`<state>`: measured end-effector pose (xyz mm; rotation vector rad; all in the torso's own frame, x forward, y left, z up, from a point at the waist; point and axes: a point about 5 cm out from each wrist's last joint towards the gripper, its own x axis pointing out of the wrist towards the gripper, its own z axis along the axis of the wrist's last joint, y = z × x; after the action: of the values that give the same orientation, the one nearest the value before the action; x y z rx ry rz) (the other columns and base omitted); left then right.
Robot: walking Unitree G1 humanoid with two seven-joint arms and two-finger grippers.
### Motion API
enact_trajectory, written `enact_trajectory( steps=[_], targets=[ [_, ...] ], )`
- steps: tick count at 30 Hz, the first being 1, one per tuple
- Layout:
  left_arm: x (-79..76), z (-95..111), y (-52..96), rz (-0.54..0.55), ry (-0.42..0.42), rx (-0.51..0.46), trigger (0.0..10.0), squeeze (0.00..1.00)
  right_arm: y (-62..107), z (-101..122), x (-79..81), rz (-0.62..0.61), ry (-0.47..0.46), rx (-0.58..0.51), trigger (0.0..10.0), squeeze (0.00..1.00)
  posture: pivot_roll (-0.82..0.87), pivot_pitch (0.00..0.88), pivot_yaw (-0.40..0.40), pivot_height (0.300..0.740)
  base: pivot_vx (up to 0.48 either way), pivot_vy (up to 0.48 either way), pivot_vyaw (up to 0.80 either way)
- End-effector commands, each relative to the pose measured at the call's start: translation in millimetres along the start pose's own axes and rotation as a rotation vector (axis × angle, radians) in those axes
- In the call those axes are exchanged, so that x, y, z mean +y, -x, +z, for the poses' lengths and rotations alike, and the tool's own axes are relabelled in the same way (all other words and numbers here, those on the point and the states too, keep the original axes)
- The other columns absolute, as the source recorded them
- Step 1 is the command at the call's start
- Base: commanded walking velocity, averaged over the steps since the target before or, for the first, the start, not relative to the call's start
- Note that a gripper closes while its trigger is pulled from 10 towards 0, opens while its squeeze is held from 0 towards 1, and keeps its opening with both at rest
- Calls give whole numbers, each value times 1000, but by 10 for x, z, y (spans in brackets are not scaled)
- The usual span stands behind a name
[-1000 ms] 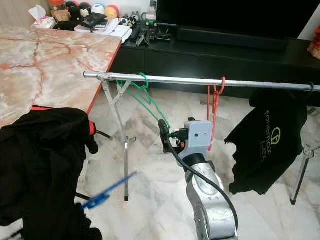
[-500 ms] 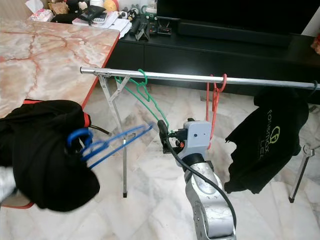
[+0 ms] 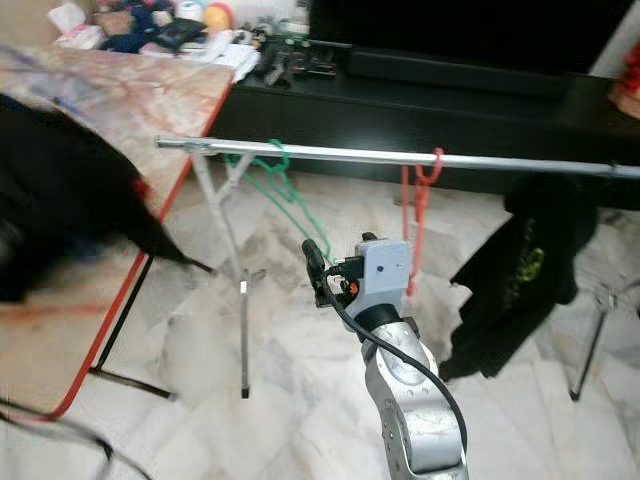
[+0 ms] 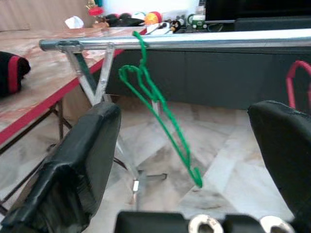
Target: Hang hanger
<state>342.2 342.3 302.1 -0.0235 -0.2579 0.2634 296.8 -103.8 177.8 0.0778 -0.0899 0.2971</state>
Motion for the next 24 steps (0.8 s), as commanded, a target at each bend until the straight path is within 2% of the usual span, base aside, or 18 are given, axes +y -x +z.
enact_trajectory(
  steps=[1,3,4,5,7,8,9,10,11,13,14,17,20,21,22,23,24],
  targets=[
    [39,-442,76,35,140,197,10000,0,1,-18,53,20,-12,5,10000,0,96,154,-70,740,0,0,0],
    [-87,-681,122,-22,354,339,10000,0,4,-26,47,18,-10,11,10000,0,97,153,-72,740,0,0,0],
    [-252,-791,157,-118,480,401,10000,0,4,-34,41,17,-9,15,10000,0,95,154,-73,740,0,0,0],
    [-322,-806,171,-156,520,406,10000,0,3,-36,36,15,-7,16,10000,0,95,154,-74,740,0,0,0],
    [-426,-763,148,-184,591,367,10000,0,-1,-36,25,13,-4,18,10000,0,94,155,-76,740,0,0,0],
    [-528,-662,103,-222,678,324,10000,0,-6,-34,14,10,-2,18,10000,0,95,155,-80,740,0,0,0],
    [-528,-662,103,-222,678,324,10000,0,-6,-34,14,10,-2,18,10000,0,95,155,-80,740,0,0,0],
    [-589,-529,51,-252,777,270,10000,0,-9,-33,10,10,0,19,10000,0,94,156,-82,740,0,0,0],
    [-605,-470,33,-265,822,243,10000,0,-10,-32,9,11,0,18,10000,0,94,156,-82,740,0,0,0],
    [-626,-360,17,-287,855,192,10000,0,-10,-33,8,12,1,19,10000,0,94,156,-82,740,0,0,0],
    [-637,-245,3,-296,958,115,10000,0,-13,-34,9,15,2,19,10000,0,101,154,-80,740,0,0,0],
    [-617,-195,8,-286,954,57,10000,0,-17,-37,16,16,3,19,10000,0,98,153,-80,740,0,0,0],
    [-617,8,45,-388,1143,-71,10000,0,-21,-29,22,22,14,16,10000,0,92,153,-80,740,0,0,0],
    [-625,61,58,-424,1180,-103,10000,0,-21,-28,23,25,16,15,10000,0,92,153,-80,740,0,0,0],
    [-660,112,93,-477,1134,-132,10000,0,-21,-30,31,30,18,15,10000,0,92,150,-80,740,0,0,0],
    [-700,171,140,-553,1162,-170,10000,0,-19,-26,35,34,18,12,10000,0,92,150,-80,740,0,0,0],
    [-700,171,140,-553,1162,-170,10000,0,-19,-26,35,34,18,12,10000,0,92,150,-80,740,0,0,0]
  ],
)
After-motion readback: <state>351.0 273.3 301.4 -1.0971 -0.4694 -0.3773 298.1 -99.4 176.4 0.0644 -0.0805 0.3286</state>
